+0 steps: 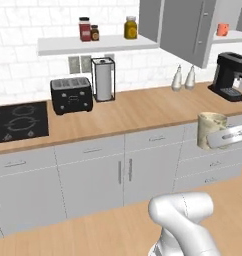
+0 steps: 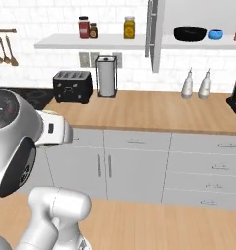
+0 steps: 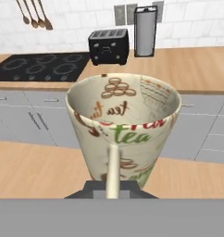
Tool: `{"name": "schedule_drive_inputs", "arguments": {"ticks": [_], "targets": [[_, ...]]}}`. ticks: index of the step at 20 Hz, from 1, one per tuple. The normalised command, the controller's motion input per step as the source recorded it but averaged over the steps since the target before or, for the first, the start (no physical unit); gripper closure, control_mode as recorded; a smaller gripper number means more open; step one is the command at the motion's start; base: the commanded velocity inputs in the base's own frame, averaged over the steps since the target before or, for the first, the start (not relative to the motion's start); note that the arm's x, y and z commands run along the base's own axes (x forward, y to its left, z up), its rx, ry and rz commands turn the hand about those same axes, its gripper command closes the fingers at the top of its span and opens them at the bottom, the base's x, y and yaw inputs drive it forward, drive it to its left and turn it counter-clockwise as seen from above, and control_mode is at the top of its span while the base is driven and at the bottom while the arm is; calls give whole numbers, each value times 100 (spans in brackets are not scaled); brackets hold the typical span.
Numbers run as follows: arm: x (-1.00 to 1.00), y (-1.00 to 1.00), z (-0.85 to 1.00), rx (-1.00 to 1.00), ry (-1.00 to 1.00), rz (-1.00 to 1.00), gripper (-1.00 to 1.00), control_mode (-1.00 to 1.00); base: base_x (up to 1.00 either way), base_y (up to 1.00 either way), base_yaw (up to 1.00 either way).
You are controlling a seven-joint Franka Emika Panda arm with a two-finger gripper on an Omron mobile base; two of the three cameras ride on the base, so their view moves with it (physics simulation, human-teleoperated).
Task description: Gather all objects into one cabinet and sort the glasses and bowls to opposite sides.
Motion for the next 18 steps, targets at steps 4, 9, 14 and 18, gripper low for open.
{"name": "schedule_drive_inputs", "arguments": {"ticks": [4, 9, 14, 18], "targets": [[0, 0, 0, 0, 0, 0, 100, 100, 35, -100, -1], [0, 0, 0, 0, 0, 0, 100, 100, 32, -100, 0], [0, 0, 0, 0, 0, 0, 100, 100, 47, -100, 2], [0, 0, 0, 0, 0, 0, 100, 100, 66, -99, 1]]}}
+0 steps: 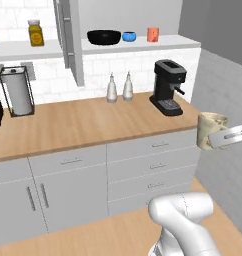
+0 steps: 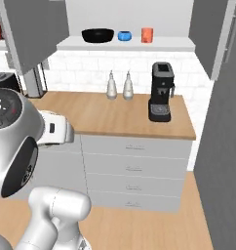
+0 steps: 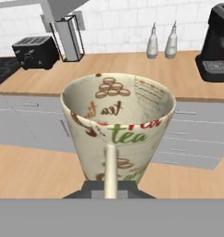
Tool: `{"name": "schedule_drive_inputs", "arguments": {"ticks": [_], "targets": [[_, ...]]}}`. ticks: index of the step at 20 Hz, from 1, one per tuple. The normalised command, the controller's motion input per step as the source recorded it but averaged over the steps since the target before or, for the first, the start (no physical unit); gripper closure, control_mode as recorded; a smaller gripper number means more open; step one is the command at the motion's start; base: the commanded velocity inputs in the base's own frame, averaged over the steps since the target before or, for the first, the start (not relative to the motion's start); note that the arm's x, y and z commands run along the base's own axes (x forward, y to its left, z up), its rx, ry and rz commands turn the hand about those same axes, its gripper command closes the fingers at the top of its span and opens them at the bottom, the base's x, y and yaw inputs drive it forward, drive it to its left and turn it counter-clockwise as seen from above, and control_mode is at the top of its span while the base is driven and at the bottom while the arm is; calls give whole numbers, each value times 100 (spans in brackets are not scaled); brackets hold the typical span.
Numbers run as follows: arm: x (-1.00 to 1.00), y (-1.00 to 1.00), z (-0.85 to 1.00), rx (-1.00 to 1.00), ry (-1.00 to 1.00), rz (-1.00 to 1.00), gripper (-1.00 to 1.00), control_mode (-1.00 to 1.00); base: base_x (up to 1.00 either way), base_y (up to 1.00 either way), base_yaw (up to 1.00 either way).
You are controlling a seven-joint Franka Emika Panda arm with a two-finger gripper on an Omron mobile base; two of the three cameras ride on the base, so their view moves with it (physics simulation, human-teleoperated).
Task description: Gather all objects into one cabinet and sort the glasses and bowls to opposite sides.
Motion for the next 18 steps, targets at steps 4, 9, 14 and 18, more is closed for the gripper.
{"name": "schedule_drive_inputs", "arguments": {"ticks": [4, 9, 14, 18], "targets": [[0, 0, 0, 0, 0, 0, 100, 100, 100, -17, 0], [0, 0, 0, 0, 0, 0, 100, 100, 100, 4, 0], [0, 0, 0, 0, 0, 0, 100, 100, 100, 2, -4], [0, 0, 0, 0, 0, 0, 100, 100, 100, 0, -9]]}}
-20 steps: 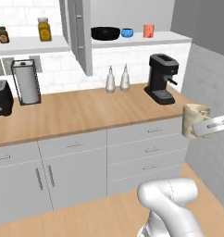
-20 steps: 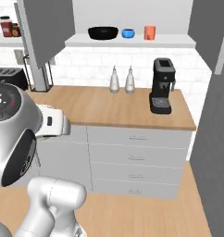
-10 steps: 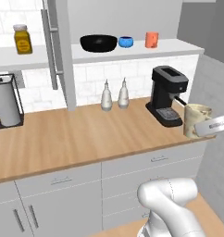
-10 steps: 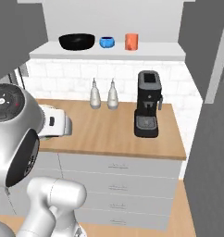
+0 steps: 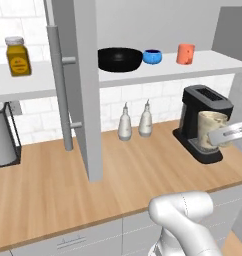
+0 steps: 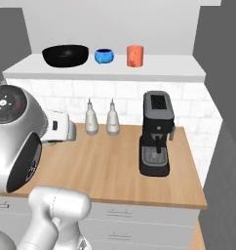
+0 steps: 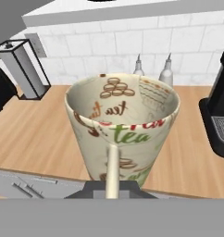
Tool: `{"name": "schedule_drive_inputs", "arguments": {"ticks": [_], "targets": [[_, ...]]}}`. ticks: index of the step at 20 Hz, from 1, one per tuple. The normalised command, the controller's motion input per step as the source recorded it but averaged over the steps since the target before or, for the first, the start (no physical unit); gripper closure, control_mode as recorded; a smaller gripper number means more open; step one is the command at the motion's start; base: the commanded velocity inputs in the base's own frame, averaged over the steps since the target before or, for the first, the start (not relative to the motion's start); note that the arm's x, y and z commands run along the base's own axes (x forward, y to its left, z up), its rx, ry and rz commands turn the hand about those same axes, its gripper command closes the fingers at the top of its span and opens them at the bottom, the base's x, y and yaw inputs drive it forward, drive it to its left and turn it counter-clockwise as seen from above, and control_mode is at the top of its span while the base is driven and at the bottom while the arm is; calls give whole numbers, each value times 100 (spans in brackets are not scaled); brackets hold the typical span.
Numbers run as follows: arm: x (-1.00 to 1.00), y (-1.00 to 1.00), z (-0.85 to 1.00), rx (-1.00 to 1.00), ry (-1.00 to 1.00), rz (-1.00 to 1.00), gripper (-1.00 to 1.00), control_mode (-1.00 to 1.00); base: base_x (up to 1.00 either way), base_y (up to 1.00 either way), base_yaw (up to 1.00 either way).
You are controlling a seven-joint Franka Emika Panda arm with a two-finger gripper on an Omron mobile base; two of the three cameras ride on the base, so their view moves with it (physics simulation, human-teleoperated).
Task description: Gather all objects into one cabinet and sort the glasses and bowls to opposite sides.
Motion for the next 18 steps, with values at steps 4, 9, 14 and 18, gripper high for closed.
{"name": "schedule_drive_inputs", "arguments": {"ticks": [4, 9, 14, 18], "targets": [[0, 0, 0, 0, 0, 0, 100, 100, 90, -5, -9], [0, 0, 0, 0, 0, 0, 100, 100, 76, 0, -4], [0, 0, 0, 0, 0, 0, 100, 100, 67, 0, -1], [33, 0, 12, 0, -4, -2, 100, -100, 12, 0, 0]]}}
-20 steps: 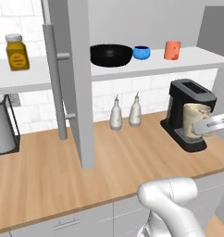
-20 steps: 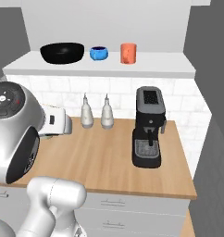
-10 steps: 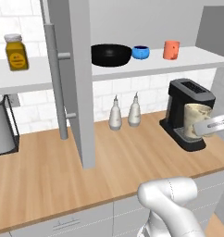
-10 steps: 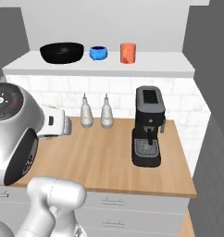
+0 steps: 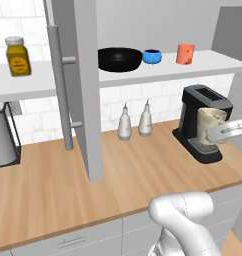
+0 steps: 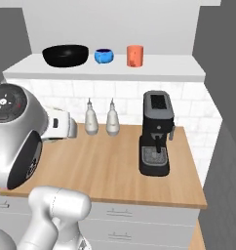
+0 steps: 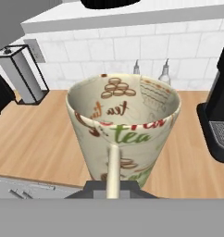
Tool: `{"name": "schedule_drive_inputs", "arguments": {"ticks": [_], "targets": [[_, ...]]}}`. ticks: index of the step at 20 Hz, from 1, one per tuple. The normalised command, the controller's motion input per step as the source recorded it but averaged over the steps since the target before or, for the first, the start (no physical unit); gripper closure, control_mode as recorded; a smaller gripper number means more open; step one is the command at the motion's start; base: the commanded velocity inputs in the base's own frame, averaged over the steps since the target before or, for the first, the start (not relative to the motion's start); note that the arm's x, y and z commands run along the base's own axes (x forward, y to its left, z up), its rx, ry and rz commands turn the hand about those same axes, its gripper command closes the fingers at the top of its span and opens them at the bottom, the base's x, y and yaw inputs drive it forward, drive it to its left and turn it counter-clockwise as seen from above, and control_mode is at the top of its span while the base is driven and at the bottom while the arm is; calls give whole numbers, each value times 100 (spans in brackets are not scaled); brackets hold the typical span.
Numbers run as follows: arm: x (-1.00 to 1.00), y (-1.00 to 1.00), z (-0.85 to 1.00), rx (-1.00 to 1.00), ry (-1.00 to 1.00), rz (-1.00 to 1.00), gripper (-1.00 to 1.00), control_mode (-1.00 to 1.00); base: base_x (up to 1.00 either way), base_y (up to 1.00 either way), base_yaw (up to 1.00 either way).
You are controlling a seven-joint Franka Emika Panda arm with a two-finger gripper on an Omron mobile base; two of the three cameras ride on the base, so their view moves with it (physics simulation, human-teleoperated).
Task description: Gather all objects into one cabinet and sort the glasses and bowls to opposite sides.
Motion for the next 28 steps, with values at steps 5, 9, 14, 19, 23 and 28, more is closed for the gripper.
{"name": "schedule_drive_inputs", "arguments": {"ticks": [5, 9, 14, 19, 23, 28], "targets": [[6, -9, 23, 0, 0, -7, 100, -100, 0, 0, 0], [-29, -28, 21, 2, 0, -7, 100, -100, 0, 0, 0], [-55, -45, 22, 1, -5, -4, 100, -100, 0, 0, 0], [-31, -38, 46, 1, -6, -3, 100, -100, 0, 0, 0], [-2, -21, 68, 0, -1, -4, 100, -100, 0, 0, 0], [0, -8, 57, 0, 0, -8, 100, -100, 0, 0, 0]]}}
